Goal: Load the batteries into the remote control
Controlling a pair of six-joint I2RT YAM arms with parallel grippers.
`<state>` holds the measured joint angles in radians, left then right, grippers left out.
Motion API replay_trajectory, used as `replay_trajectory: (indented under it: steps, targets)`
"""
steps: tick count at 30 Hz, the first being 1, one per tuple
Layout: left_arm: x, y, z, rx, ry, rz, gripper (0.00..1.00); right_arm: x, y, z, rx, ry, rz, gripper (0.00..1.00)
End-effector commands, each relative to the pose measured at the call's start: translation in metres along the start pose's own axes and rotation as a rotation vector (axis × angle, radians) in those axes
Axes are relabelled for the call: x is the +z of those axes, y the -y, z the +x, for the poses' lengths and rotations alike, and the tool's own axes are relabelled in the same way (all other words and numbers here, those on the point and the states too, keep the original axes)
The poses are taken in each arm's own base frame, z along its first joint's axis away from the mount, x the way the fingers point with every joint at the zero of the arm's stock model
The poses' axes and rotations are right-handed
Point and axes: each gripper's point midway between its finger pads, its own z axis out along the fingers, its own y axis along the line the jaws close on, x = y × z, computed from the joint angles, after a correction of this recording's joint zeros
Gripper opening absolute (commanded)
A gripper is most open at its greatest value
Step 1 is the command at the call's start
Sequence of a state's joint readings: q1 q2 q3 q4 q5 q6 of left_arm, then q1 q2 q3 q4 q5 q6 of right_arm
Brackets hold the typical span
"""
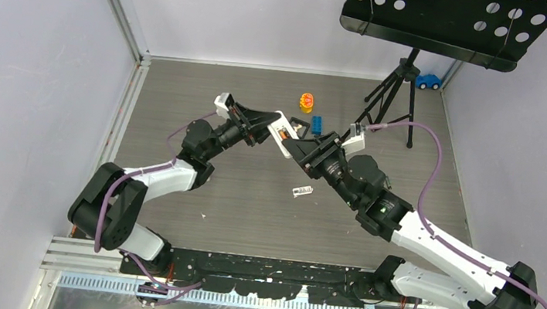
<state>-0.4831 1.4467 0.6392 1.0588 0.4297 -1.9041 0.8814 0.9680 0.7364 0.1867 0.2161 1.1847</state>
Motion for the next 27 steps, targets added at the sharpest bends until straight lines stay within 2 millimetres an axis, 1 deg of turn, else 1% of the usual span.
replay_trajectory:
  steps: [1, 5, 8, 14, 17, 18, 19, 20, 22, 24, 27]
  targets:
    - [-0.003, 0.043, 0.019, 0.067, -0.067, 0.148, 0.00, 0.007, 0.014, -0.009, 0.024, 0.035, 0.086, 0.45]
    - [-0.005, 0.060, 0.027, 0.113, -0.094, 0.192, 0.00, 0.011, 0.037, -0.007, 0.056, 0.035, 0.155, 0.39]
    - [-0.006, 0.066, 0.030, 0.153, -0.097, 0.204, 0.00, 0.011, 0.046, -0.006, 0.073, 0.031, 0.179, 0.35]
    - [-0.008, 0.065, 0.032, 0.223, -0.095, 0.198, 0.00, 0.009, 0.051, -0.005, 0.078, 0.013, 0.200, 0.31]
    - [-0.007, 0.061, 0.033, 0.306, -0.102, 0.177, 0.00, 0.007, 0.049, -0.004, 0.095, -0.016, 0.186, 0.29]
    - [-0.007, 0.059, 0.033, 0.334, -0.105, 0.165, 0.00, 0.007, 0.046, -0.005, 0.103, -0.029, 0.167, 0.32]
    - [-0.007, 0.055, 0.033, 0.355, -0.109, 0.150, 0.00, 0.006, 0.043, -0.005, 0.108, -0.038, 0.143, 0.39]
    - [-0.007, 0.053, 0.032, 0.380, -0.115, 0.141, 0.00, 0.006, 0.038, -0.006, 0.110, -0.041, 0.108, 0.48]
    - [-0.007, 0.050, 0.030, 0.423, -0.124, 0.120, 0.00, 0.003, 0.031, -0.007, 0.096, -0.046, 0.052, 0.61]
    - [-0.008, 0.046, 0.028, 0.454, -0.128, 0.101, 0.00, -0.001, 0.023, -0.008, 0.080, -0.045, 0.008, 0.69]
    - [-0.010, 0.043, 0.026, 0.494, -0.135, 0.080, 0.00, -0.009, 0.015, -0.011, 0.059, -0.036, -0.045, 0.73]
